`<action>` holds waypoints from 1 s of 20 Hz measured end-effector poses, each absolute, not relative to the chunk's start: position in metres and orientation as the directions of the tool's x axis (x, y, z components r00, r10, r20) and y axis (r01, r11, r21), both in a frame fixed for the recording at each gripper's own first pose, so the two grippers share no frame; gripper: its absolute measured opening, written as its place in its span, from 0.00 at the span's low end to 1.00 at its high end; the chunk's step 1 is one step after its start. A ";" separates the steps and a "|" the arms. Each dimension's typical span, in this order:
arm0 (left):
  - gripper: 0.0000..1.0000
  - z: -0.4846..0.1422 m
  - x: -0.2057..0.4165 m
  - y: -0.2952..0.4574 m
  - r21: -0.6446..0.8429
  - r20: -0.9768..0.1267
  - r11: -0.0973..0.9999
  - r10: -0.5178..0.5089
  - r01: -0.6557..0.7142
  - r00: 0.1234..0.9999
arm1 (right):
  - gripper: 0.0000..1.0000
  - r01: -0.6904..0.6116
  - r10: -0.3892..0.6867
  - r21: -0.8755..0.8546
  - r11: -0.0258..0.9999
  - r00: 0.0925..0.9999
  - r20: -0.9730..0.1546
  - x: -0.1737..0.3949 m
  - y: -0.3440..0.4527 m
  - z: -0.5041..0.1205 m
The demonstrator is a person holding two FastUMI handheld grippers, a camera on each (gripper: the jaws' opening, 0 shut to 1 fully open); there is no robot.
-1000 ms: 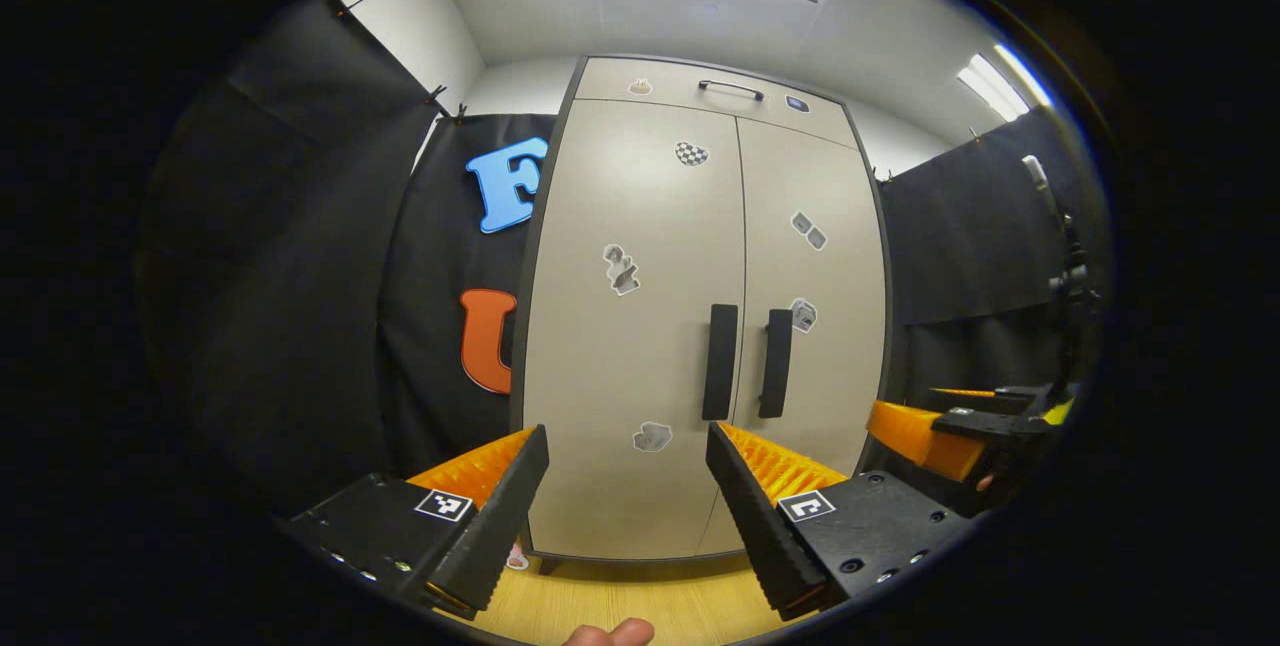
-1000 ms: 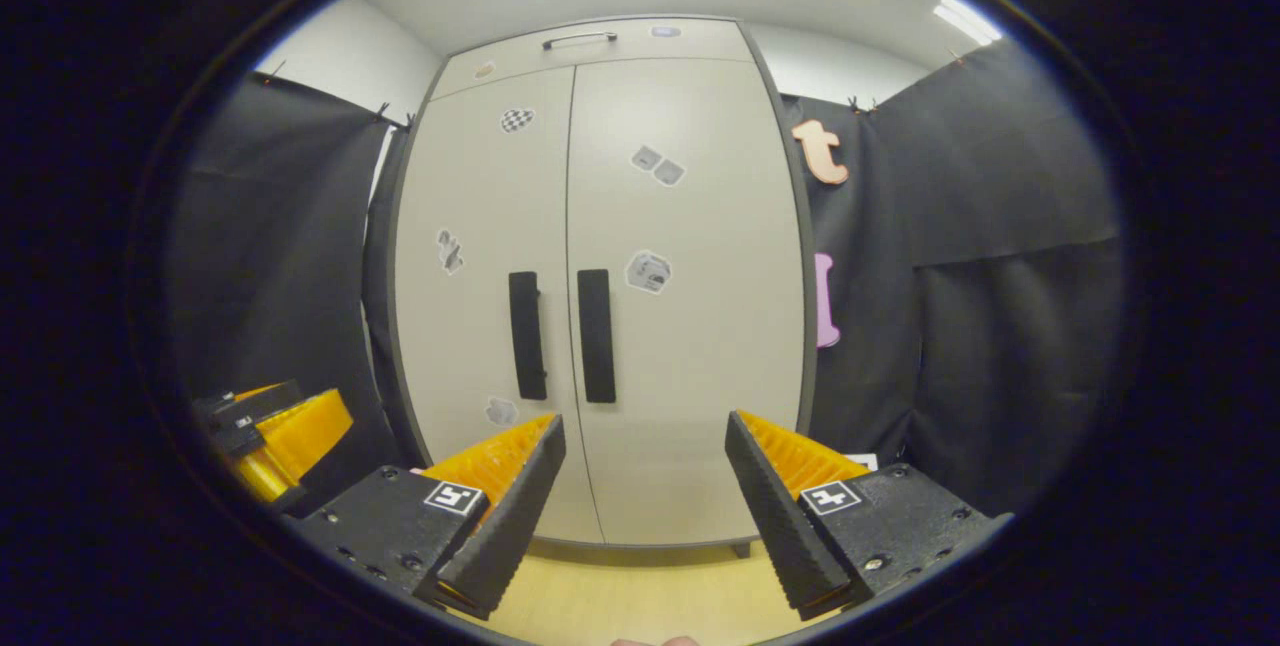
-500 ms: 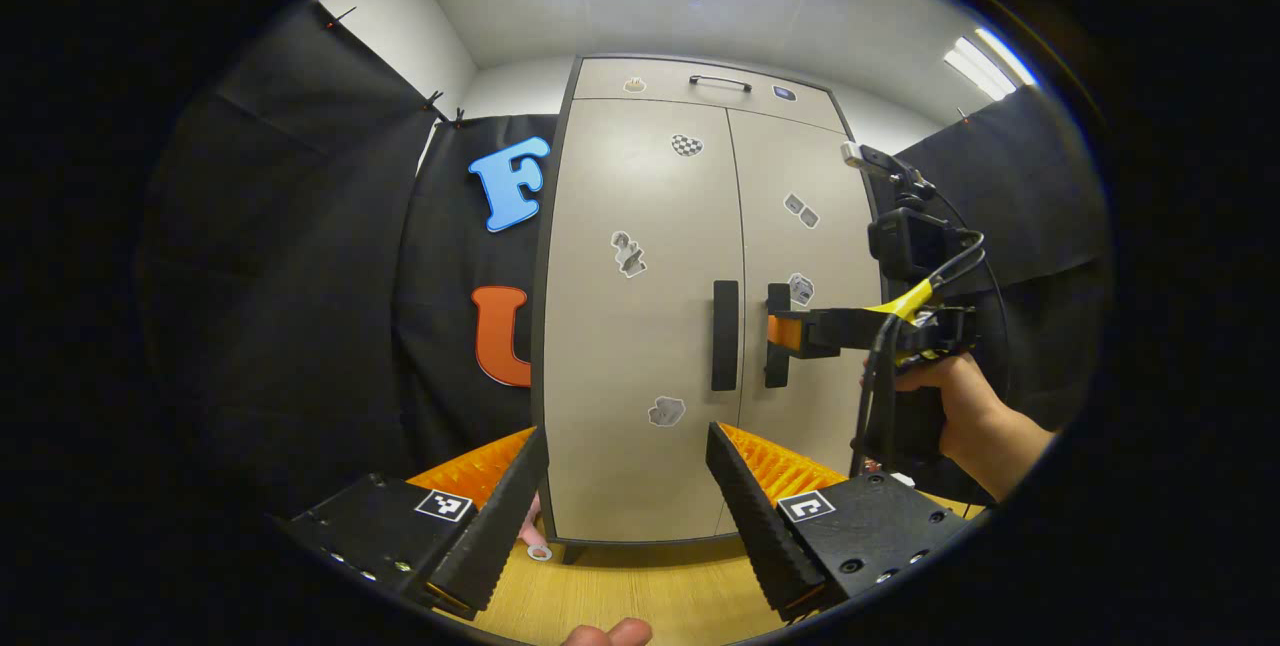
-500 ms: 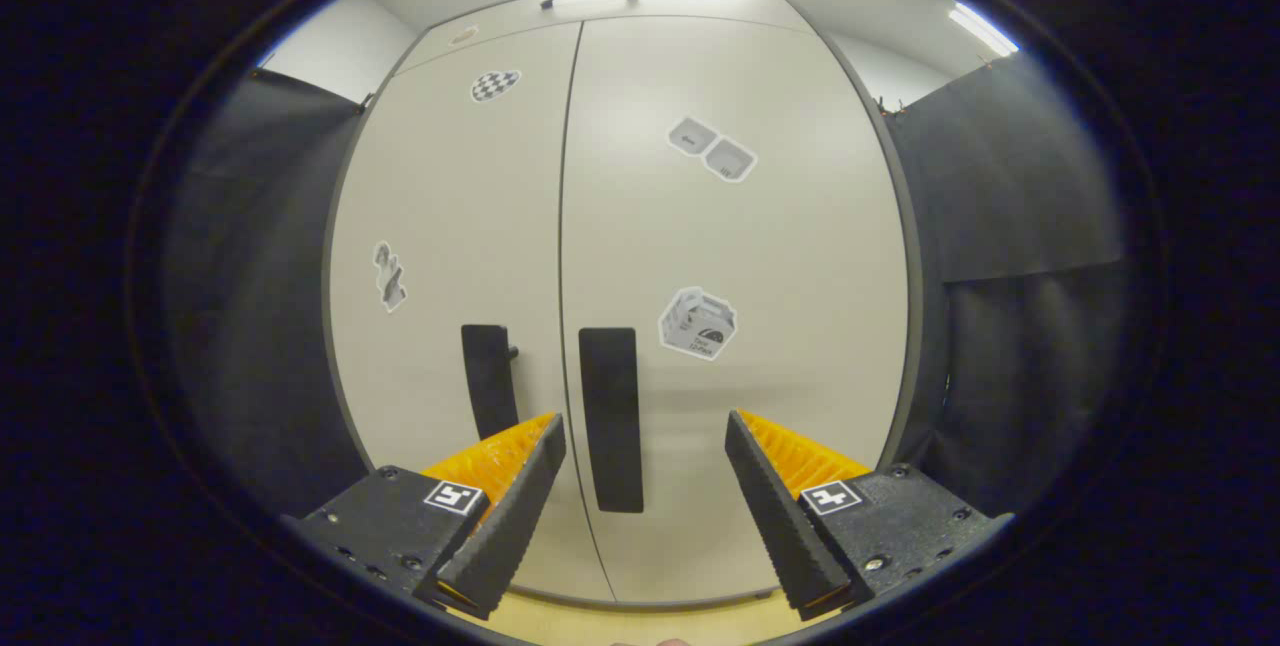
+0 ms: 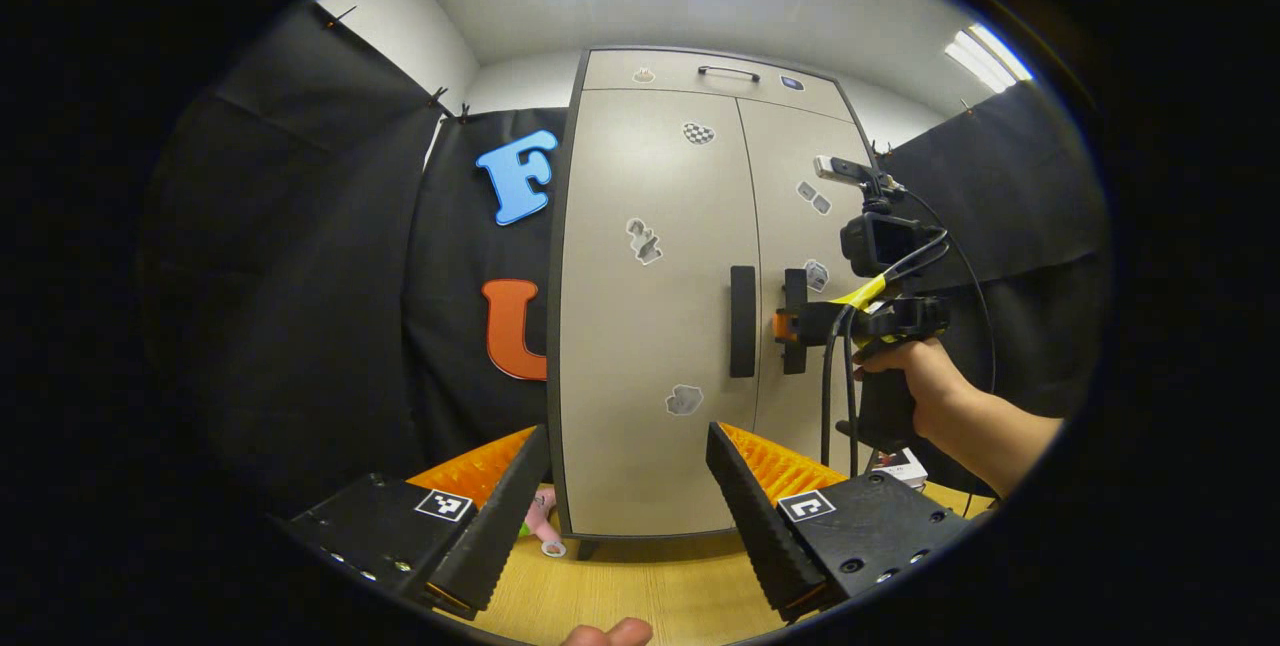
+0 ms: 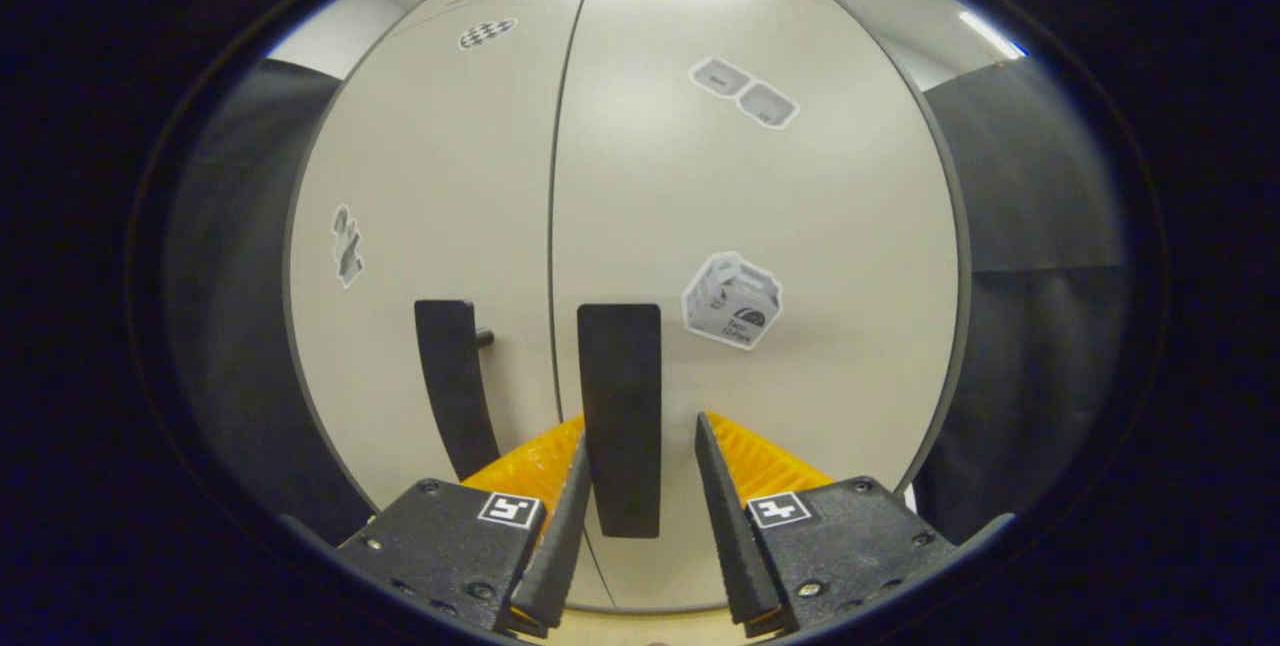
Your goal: Open the right door of the double-door shoe cabinet with the right hand, and open the left door with the left hand.
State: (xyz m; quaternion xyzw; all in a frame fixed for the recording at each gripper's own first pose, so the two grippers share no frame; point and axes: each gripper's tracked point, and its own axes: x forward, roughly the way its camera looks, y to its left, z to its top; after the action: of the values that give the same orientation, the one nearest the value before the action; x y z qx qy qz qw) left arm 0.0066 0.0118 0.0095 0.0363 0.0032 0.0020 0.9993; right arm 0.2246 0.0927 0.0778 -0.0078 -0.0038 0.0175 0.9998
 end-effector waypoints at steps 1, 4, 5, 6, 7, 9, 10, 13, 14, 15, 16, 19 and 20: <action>0.95 0.009 0.007 0.012 0.070 -0.005 0.998 0.005 -0.005 1.000 | 0.57 -0.036 0.036 -0.017 0.999 0.999 0.008 0.226 0.094 0.078; 0.95 0.008 0.008 0.013 0.062 -0.009 0.998 0.012 -0.012 1.000 | 0.44 -0.032 0.032 -0.030 0.999 0.999 0.014 0.227 0.097 0.078; 0.95 0.008 0.008 0.013 0.058 -0.011 0.998 0.012 -0.011 1.000 | 0.43 -0.042 0.043 -0.032 0.999 0.999 0.010 0.227 0.098 0.078; 0.95 0.008 0.008 0.013 0.053 -0.013 0.999 0.010 -0.009 1.000 | 0.41 -0.041 0.041 -0.016 0.999 0.999 0.013 0.226 0.099 0.078; 0.95 0.008 0.008 0.012 0.048 -0.014 0.999 0.009 -0.008 1.000 | 0.35 -0.042 0.043 -0.008 0.999 0.999 0.015 0.227 0.098 0.078; 0.95 0.008 0.009 0.013 0.043 -0.010 0.999 0.007 -0.006 1.000 | 0.27 -0.045 0.045 0.010 0.999 0.999 0.021 0.227 0.099 0.078; 0.95 0.008 0.008 0.013 0.044 -0.010 0.999 0.008 -0.008 1.000 | 0.26 -0.048 0.048 0.010 0.999 0.999 0.016 0.227 0.100 0.078; 0.95 0.008 0.010 0.016 0.046 -0.006 0.999 0.018 -0.018 1.000 | 0.24 -0.089 0.089 -0.007 0.996 0.996 0.004 0.217 0.099 0.077; 0.95 0.008 0.010 0.015 0.045 -0.005 0.999 0.021 -0.021 1.000 | 0.24 -0.111 0.111 0.005 0.994 0.994 0.011 0.211 0.098 0.077; 0.95 0.008 0.009 0.015 0.044 -0.005 0.999 0.025 -0.025 1.000 | 0.23 -0.132 0.132 0.011 0.991 0.991 0.010 0.204 0.097 0.077; 0.95 0.008 0.009 0.015 0.043 -0.006 0.999 0.029 -0.028 1.000 | 0.24 -0.147 0.147 0.010 0.989 0.989 0.007 0.196 0.095 0.076; 0.95 0.010 0.008 0.015 0.043 -0.001 0.999 0.034 -0.034 0.999 | 0.22 -0.174 0.174 -0.010 0.985 0.985 0.004 0.179 0.091 0.078; 0.95 0.010 0.008 0.015 0.042 0.003 0.998 0.037 -0.037 0.999 | 0.22 -0.184 0.184 -0.011 0.983 0.983 0.003 0.173 0.089 0.079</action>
State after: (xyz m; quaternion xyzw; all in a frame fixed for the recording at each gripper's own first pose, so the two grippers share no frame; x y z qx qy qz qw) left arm 0.0083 0.0151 0.0103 0.0208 -0.0010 0.0187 0.9996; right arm 0.1729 0.0889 0.0790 -0.0056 -0.0022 0.0925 0.9957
